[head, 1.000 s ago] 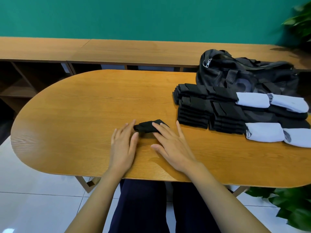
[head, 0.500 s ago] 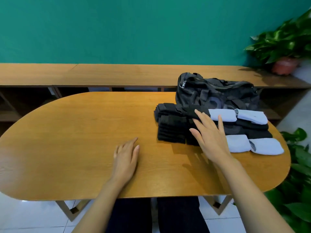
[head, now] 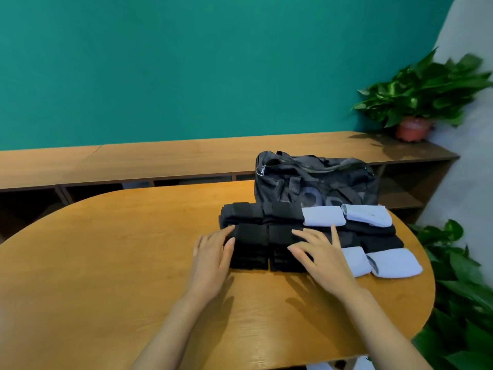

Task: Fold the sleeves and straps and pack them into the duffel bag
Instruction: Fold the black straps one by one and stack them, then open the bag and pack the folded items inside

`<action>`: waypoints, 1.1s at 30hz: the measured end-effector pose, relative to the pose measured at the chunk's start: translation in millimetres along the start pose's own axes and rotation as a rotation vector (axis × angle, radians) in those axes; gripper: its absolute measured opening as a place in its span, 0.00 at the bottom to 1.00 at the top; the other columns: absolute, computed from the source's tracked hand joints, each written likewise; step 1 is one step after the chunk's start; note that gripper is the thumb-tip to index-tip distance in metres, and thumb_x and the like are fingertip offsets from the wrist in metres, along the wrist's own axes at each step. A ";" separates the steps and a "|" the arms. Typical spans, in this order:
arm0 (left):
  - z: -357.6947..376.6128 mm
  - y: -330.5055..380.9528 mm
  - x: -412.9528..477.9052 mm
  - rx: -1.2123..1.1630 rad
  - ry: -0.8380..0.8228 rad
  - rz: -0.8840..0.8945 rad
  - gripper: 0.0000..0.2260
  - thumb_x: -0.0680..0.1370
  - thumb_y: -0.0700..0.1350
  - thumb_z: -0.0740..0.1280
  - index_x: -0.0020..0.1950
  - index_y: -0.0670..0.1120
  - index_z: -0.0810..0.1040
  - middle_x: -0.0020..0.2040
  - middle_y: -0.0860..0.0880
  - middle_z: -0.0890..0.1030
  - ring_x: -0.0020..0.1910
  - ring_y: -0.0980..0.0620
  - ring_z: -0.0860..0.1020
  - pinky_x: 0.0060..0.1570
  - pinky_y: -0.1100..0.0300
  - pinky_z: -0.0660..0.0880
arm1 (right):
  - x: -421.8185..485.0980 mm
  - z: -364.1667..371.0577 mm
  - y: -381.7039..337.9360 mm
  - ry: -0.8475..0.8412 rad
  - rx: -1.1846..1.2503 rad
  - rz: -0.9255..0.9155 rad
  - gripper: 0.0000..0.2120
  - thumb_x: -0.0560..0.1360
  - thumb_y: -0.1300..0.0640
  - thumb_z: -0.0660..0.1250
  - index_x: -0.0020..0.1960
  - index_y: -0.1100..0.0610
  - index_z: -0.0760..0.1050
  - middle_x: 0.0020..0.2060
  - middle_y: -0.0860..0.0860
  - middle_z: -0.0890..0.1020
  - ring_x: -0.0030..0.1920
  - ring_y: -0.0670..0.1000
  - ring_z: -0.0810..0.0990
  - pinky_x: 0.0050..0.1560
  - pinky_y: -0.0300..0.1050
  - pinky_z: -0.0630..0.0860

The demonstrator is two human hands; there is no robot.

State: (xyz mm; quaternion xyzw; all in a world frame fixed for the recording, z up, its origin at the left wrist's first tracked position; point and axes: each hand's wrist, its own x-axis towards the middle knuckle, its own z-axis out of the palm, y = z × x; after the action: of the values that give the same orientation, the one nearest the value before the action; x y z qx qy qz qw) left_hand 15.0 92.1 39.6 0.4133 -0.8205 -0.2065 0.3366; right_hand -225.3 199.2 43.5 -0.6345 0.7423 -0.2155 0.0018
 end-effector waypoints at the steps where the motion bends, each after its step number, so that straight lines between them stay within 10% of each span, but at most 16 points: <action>1: 0.4 7.2 8.1 0.005 0.002 0.016 0.24 0.82 0.61 0.48 0.71 0.52 0.72 0.63 0.56 0.77 0.64 0.56 0.71 0.71 0.45 0.61 | 1.8 -1.6 0.9 0.008 0.029 -0.006 0.47 0.69 0.23 0.27 0.59 0.40 0.79 0.69 0.36 0.70 0.73 0.39 0.61 0.74 0.50 0.29; 9: 28.4 55.7 88.2 0.137 -0.160 0.170 0.17 0.83 0.54 0.57 0.72 0.55 0.70 0.66 0.58 0.75 0.69 0.56 0.67 0.74 0.48 0.55 | 49.7 -21.0 39.5 0.043 -0.005 -0.025 0.43 0.70 0.24 0.35 0.64 0.43 0.77 0.67 0.37 0.73 0.69 0.40 0.64 0.72 0.41 0.36; 15: 52.6 72.7 174.9 0.345 -0.297 0.225 0.20 0.83 0.57 0.57 0.74 0.57 0.65 0.73 0.58 0.67 0.74 0.54 0.60 0.75 0.48 0.48 | 117.4 -52.1 101.0 -0.060 -0.259 0.045 0.24 0.81 0.37 0.52 0.74 0.43 0.65 0.74 0.40 0.65 0.75 0.45 0.60 0.76 0.54 0.44; 24: 117.4 74.1 306.4 0.664 -0.369 0.364 0.36 0.78 0.62 0.62 0.80 0.52 0.50 0.80 0.50 0.52 0.79 0.46 0.45 0.74 0.39 0.36 | 213.5 -56.4 154.3 -0.156 -0.366 0.103 0.40 0.77 0.31 0.55 0.80 0.48 0.46 0.78 0.46 0.54 0.78 0.52 0.50 0.77 0.61 0.44; 29: 148.6 61.6 344.7 0.710 -0.390 0.521 0.15 0.81 0.54 0.62 0.66 0.52 0.74 0.64 0.52 0.77 0.72 0.48 0.66 0.69 0.41 0.26 | 250.3 -32.4 158.8 -0.177 -0.440 0.088 0.42 0.76 0.31 0.56 0.80 0.51 0.44 0.78 0.48 0.57 0.78 0.54 0.51 0.75 0.66 0.42; 33: 158.4 53.8 357.8 0.655 -0.250 0.579 0.07 0.82 0.47 0.61 0.52 0.50 0.78 0.47 0.52 0.82 0.58 0.49 0.75 0.70 0.46 0.28 | 270.2 -25.4 159.7 -0.173 -0.501 0.159 0.26 0.79 0.37 0.59 0.70 0.52 0.68 0.63 0.50 0.75 0.70 0.55 0.67 0.74 0.66 0.43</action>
State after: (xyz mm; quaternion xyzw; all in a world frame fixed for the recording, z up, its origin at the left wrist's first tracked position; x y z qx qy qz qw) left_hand -283.0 -159.9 100.4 0.2236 -0.9587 0.1180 0.1303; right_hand -435.2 -31.1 88.2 -0.5708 0.8171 0.0306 -0.0749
